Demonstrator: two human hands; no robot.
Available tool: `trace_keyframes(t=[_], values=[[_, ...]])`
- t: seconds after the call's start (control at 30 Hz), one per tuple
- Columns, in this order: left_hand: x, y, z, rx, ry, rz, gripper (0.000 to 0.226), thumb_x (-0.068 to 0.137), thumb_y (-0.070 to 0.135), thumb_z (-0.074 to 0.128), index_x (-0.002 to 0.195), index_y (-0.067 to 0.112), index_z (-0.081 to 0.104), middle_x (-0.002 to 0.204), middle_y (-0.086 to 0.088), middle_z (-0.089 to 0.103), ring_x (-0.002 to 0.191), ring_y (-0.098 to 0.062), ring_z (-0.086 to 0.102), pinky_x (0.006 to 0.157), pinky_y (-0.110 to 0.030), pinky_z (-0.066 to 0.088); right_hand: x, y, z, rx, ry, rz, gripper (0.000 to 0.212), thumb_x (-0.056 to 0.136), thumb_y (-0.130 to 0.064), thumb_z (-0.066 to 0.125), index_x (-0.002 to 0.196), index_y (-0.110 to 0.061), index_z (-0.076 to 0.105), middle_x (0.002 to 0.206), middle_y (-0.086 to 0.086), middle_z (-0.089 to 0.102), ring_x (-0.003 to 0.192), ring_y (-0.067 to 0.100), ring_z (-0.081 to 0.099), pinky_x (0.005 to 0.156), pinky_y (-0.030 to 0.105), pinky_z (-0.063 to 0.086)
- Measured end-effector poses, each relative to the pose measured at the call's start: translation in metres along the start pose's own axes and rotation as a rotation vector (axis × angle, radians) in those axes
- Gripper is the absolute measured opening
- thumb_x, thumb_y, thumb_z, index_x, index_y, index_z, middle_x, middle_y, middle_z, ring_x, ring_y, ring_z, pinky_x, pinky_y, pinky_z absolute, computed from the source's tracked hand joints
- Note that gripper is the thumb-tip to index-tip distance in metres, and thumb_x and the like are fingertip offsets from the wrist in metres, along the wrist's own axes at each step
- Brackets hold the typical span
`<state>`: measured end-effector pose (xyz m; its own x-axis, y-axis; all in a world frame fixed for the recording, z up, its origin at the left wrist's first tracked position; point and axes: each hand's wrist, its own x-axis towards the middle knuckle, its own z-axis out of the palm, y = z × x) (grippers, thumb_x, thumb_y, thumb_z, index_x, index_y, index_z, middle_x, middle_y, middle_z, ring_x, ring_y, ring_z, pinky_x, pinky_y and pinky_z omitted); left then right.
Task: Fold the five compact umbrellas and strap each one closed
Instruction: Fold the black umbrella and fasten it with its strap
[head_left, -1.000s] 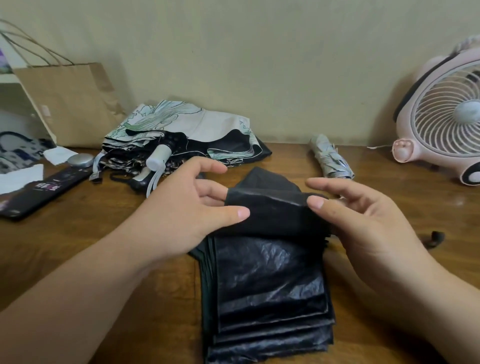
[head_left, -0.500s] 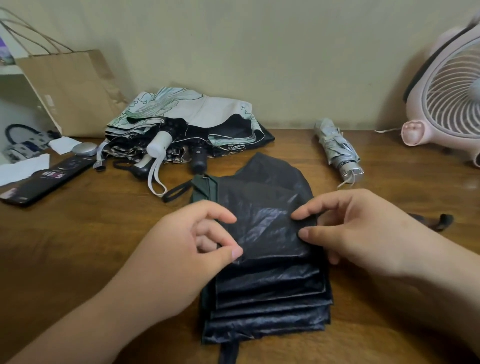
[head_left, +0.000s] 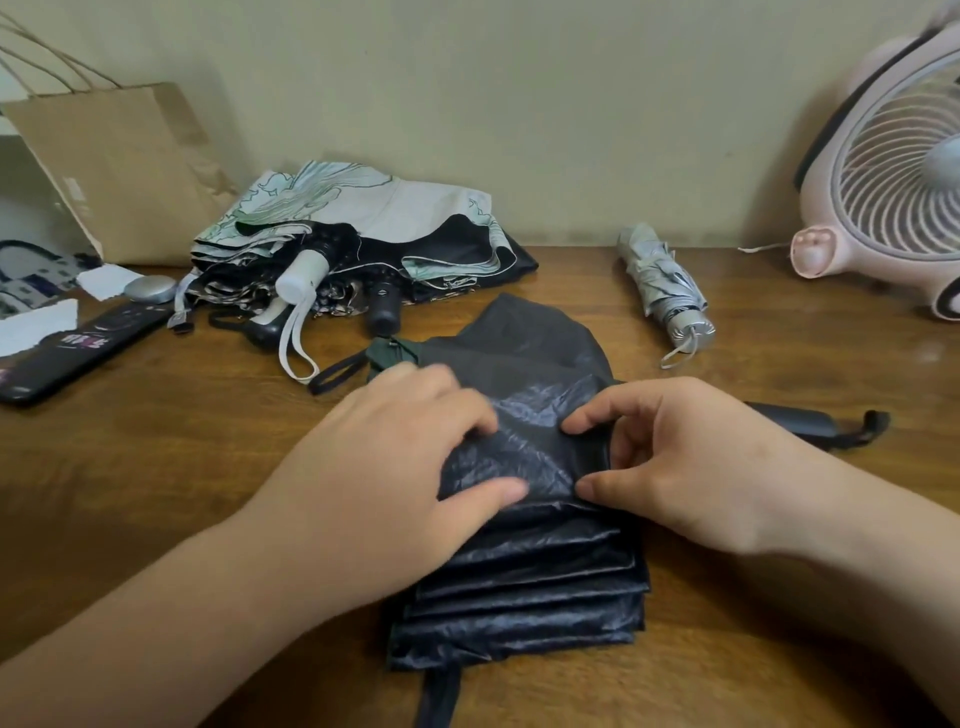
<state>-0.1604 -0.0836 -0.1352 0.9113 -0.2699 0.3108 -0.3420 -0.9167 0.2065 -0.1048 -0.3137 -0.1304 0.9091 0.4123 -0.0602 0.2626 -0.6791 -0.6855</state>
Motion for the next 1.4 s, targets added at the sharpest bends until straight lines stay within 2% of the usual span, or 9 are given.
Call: trace_keyframes(t=[0.23,0.47,0.63,0.8,0.9,1.0,1.07,1.23,1.4], values=[[0.055,0.006,0.018,0.163,-0.267,0.084,0.068,0.102,0.065,0.022,0.161,0.033,0.016,0.168,0.010,0.015,0.155,-0.011,0.005,0.127,-0.039,0.007,-0.001,-0.001,-0.002,-0.045,-0.069,-0.002,0.030,0.081,-0.030,0.084,0.105,-0.037,0.068,0.067,-0.009,0.071,0.051,0.000,0.059,0.053,0.013,0.044],[0.047,-0.005,0.042,0.327,-0.297,0.119,0.092,0.085,0.090,0.004,0.155,0.039,-0.026,0.169,0.009,-0.020,0.155,-0.016,-0.022,0.126,-0.046,-0.010,0.000,0.007,-0.020,-0.277,0.089,-0.023,0.024,0.084,-0.042,0.076,0.071,-0.025,0.067,0.063,-0.017,0.066,0.052,0.003,0.057,0.051,0.020,0.041],[0.047,-0.005,0.043,0.273,-0.311,0.134,0.098,0.075,0.100,0.010,0.152,0.050,-0.027,0.168,0.010,-0.024,0.153,-0.018,-0.028,0.125,-0.051,-0.011,0.006,0.015,-0.011,-0.224,0.423,-0.239,0.015,0.084,-0.037,0.073,0.098,-0.033,0.070,0.074,-0.012,0.063,0.070,0.004,0.058,0.063,0.019,0.043],[0.043,-0.017,0.032,0.179,-0.362,0.297,0.080,0.082,0.095,0.019,0.153,0.063,0.005,0.166,0.017,-0.025,0.150,-0.007,-0.032,0.123,-0.051,-0.017,0.020,0.021,-0.003,-0.423,0.238,-0.281,0.047,0.081,-0.053,0.069,0.125,-0.036,0.072,0.128,-0.005,0.061,0.122,0.017,0.051,0.104,0.043,0.046],[0.041,-0.023,0.022,-0.124,-0.270,0.400,0.046,0.093,0.076,0.042,0.117,0.050,0.072,0.163,0.023,0.028,0.153,0.003,0.010,0.127,-0.045,-0.003,0.020,0.021,-0.010,-0.412,0.097,-0.213,0.066,0.075,-0.057,0.077,0.137,-0.042,0.060,0.143,-0.012,0.053,0.137,0.010,0.041,0.116,0.034,0.035],[0.043,-0.029,0.019,-0.311,0.034,0.416,0.035,0.099,0.045,0.056,0.083,0.025,0.080,0.114,0.016,0.073,0.115,0.001,0.062,0.113,-0.040,0.039,0.019,0.022,-0.015,-0.440,0.051,-0.217,0.077,0.072,-0.063,0.075,0.143,-0.045,0.052,0.149,-0.016,0.046,0.140,0.003,0.034,0.118,0.025,0.028],[0.051,-0.024,0.015,-0.183,0.187,0.361,0.029,0.098,0.042,0.059,0.106,0.022,0.078,0.119,0.009,0.072,0.116,-0.006,0.062,0.106,-0.038,0.046,0.019,0.023,-0.016,-0.439,0.019,-0.223,0.084,0.070,-0.067,0.073,0.147,-0.044,0.047,0.150,-0.017,0.044,0.140,0.002,0.032,0.118,0.023,0.025],[0.053,-0.010,0.028,0.222,-0.311,0.128,0.094,0.085,0.088,0.026,0.159,0.044,-0.011,0.169,0.013,-0.017,0.154,-0.010,-0.021,0.126,-0.046,-0.010,0.014,0.024,-0.022,-0.454,-0.071,-0.221,0.101,0.065,-0.074,0.073,0.154,-0.046,0.033,0.155,-0.023,0.033,0.142,-0.004,0.022,0.119,0.020,0.019],[0.046,-0.013,0.038,0.243,-0.338,0.125,0.112,0.071,0.102,0.017,0.155,0.042,-0.024,0.166,0.012,-0.028,0.150,-0.014,-0.034,0.124,-0.054,-0.013,0.011,0.023,-0.024,-0.320,0.029,-0.294,0.098,0.069,-0.071,0.071,0.155,-0.046,0.031,0.154,-0.027,0.033,0.144,-0.009,0.024,0.120,0.024,0.026]])
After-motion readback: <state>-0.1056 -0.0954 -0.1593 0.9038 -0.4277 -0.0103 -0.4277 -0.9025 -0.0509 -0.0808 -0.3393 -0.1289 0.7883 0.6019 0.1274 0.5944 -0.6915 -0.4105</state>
